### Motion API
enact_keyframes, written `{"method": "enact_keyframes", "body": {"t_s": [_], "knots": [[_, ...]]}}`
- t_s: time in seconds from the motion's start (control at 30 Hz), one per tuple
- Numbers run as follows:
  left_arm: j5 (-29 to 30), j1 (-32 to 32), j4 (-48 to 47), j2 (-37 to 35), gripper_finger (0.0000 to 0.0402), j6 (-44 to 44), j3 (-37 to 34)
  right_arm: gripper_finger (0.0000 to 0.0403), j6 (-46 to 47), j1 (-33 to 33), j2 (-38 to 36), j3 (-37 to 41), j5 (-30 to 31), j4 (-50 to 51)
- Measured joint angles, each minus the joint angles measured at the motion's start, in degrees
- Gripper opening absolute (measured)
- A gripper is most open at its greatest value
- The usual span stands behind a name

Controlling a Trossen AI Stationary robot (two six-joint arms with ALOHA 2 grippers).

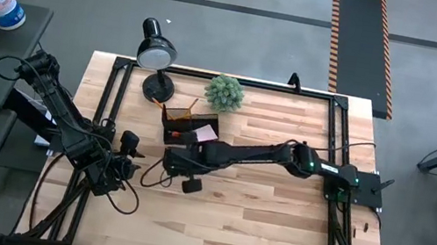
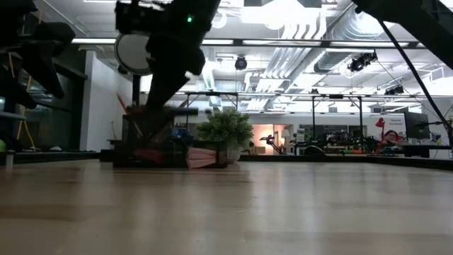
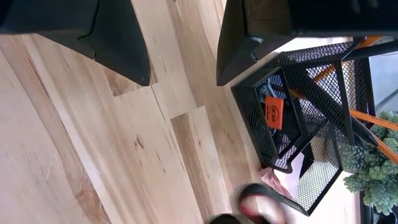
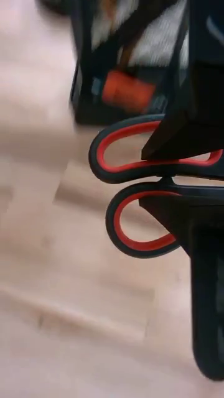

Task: Pick and place office supplies into organizer
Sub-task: Put the scissors into the desktop organizer

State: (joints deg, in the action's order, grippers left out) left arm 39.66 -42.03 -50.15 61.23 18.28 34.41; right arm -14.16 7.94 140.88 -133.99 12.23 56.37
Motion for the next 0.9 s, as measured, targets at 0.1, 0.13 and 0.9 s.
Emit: {"method": "enact_keyframes", "body": {"t_s": [0.1, 0.13, 0.9], "knots": [[0.00, -0.01, -0.02, 0.00, 0.0172, 0.00, 0.00, 0.0069, -0.42, 0.00, -2.40, 0.00, 6.14, 0.42], [0.00, -0.01, -0.02, 0.00, 0.0172, 0.00, 0.00, 0.0069, -0.43, -0.04, -3.43, 0.00, 8.05, 0.09], [-2.92, -0.01, -0.13, 0.02, 0.0172, 0.43, 0.00, 0.0069, -6.62, -11.57, -8.03, -0.09, -5.78, -47.38]]}}
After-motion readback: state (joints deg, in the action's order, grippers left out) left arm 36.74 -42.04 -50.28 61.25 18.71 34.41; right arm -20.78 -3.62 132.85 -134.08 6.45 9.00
